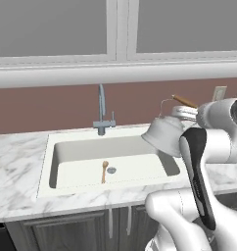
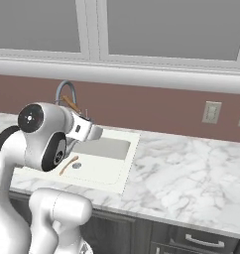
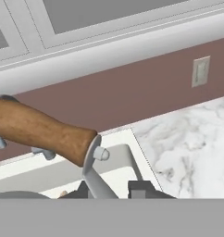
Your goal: Open the cabinet, pick the kettle from the cabinet, and place it in the sink.
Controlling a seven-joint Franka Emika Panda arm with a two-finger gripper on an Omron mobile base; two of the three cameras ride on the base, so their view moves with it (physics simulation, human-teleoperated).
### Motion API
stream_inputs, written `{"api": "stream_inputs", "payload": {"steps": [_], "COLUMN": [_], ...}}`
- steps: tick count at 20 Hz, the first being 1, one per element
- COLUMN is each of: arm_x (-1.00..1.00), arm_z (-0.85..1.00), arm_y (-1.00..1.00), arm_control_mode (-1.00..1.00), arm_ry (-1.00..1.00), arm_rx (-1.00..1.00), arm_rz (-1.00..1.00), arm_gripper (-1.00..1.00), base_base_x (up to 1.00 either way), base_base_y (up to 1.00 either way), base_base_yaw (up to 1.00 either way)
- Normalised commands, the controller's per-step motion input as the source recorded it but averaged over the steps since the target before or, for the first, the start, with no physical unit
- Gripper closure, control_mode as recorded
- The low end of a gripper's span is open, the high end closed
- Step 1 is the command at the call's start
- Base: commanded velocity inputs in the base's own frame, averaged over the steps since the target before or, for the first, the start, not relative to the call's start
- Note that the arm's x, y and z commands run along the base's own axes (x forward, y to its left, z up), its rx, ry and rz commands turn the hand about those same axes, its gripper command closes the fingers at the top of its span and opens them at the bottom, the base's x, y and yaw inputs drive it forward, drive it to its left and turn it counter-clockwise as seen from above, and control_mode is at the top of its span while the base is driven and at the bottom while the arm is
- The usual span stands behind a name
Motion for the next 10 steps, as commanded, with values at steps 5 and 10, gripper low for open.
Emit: {"api": "stream_inputs", "payload": {"steps": [5, 10], "arm_x": [0.31, 0.27], "arm_z": [-0.12, -0.12], "arm_y": [0.0, 0.0], "arm_control_mode": [-1.0, -1.0], "arm_ry": [-0.04, -0.11], "arm_rx": [0.0, -0.02], "arm_rz": [0.04, 0.05], "arm_gripper": [1.0, 1.0], "base_base_x": [0.0, 0.0], "base_base_y": [0.0, 0.0], "base_base_yaw": [0.0, 0.0]}}
